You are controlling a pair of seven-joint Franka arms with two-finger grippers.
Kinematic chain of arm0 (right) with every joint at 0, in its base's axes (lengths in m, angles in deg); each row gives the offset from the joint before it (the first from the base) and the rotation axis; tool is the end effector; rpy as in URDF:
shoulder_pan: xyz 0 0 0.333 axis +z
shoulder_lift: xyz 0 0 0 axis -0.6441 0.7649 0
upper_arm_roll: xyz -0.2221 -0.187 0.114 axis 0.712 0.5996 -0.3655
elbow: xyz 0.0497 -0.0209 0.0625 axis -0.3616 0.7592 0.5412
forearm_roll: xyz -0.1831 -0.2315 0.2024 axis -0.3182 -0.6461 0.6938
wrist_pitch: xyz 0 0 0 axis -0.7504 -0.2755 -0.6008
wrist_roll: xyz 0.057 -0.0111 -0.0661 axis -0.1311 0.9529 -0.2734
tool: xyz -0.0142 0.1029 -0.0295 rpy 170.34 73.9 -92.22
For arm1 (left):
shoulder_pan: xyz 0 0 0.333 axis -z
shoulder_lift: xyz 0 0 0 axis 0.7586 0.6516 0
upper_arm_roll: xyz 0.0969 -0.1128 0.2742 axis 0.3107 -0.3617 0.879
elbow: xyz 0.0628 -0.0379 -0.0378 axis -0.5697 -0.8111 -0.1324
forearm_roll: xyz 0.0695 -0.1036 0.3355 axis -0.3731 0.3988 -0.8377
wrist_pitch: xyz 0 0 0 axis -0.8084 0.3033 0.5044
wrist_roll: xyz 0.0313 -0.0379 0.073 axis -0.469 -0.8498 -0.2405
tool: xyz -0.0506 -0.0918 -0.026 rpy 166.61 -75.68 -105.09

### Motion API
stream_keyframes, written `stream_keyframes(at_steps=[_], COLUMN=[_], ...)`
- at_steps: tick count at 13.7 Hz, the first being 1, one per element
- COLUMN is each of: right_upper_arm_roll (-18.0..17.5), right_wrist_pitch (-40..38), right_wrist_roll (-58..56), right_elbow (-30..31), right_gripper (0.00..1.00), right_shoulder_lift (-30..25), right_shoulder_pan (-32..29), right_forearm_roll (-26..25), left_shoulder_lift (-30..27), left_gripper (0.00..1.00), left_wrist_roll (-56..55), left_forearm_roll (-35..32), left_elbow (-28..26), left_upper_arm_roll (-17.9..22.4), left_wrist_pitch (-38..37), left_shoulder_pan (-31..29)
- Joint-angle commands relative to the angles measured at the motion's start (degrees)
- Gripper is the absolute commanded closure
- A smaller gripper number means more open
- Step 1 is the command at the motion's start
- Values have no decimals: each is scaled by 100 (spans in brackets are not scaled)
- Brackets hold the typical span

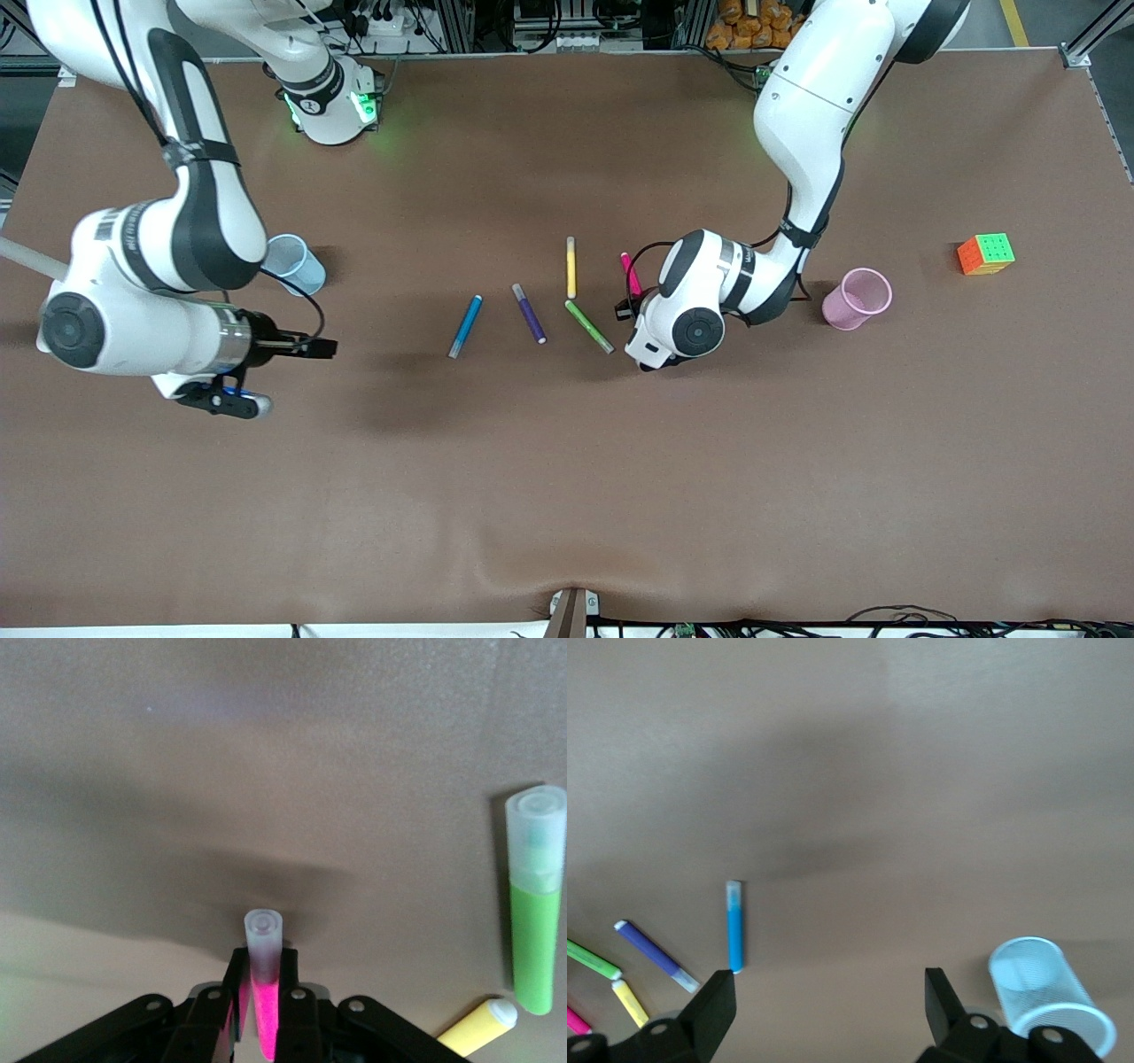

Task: Place pink and blue markers in matching cups
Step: 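Grasp the pink marker with the left gripper while the right gripper reaches the blue marker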

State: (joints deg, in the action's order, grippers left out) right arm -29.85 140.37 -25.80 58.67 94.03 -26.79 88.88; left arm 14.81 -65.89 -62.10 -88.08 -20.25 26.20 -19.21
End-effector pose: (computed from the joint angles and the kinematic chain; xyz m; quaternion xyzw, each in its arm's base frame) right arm 0.6112 0.1125 0.3898 -0.9830 0.1027 0.1350 0.0703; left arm 0.5023 -0.3618 0.1808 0.9591 0.1326 -0.2493 0.0208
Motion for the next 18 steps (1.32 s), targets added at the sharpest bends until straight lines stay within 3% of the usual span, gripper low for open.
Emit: stream_keyframes(at_steps=[1, 5, 9, 10, 12, 13, 18], right_upper_arm_roll=[37, 37, 37, 37, 37, 37, 28], right_wrist_pitch=[502, 2153, 2587, 2631, 2720, 2728, 3089], right_wrist_roll=[378, 1082, 1109, 1109, 1127, 1197, 1505], right_elbow=[263, 1220, 1257, 1257, 1266, 1266, 1275], right_gripper=[0, 0, 0, 3, 30, 35, 37], right_shoulder_lift=[28, 98, 528, 625, 757, 801, 1109], right_shoulder_pan=[329, 1093, 1323, 1350, 1455, 1499, 1772], right_forearm_roll=[170, 170, 170, 178, 178, 178, 170], left_shoulder_lift=[13, -373, -997, -1137, -1357, -1454, -1876], left_gripper=[100, 100, 100, 100, 100, 100, 100], left_wrist_roll=[79, 35, -9, -9, 0, 8, 26], left_forearm_roll=[99, 2, -525, -534, -534, -534, -569], left_elbow=[-47, -47, -47, -47, -47, -47, -56], left_upper_arm_roll=[34, 87, 105, 96, 104, 105, 105], left_wrist_pitch=[118, -249, -865, -971, -1103, -1147, -1314], left_shoulder_pan=[55, -24, -252, -357, -454, -533, -841])
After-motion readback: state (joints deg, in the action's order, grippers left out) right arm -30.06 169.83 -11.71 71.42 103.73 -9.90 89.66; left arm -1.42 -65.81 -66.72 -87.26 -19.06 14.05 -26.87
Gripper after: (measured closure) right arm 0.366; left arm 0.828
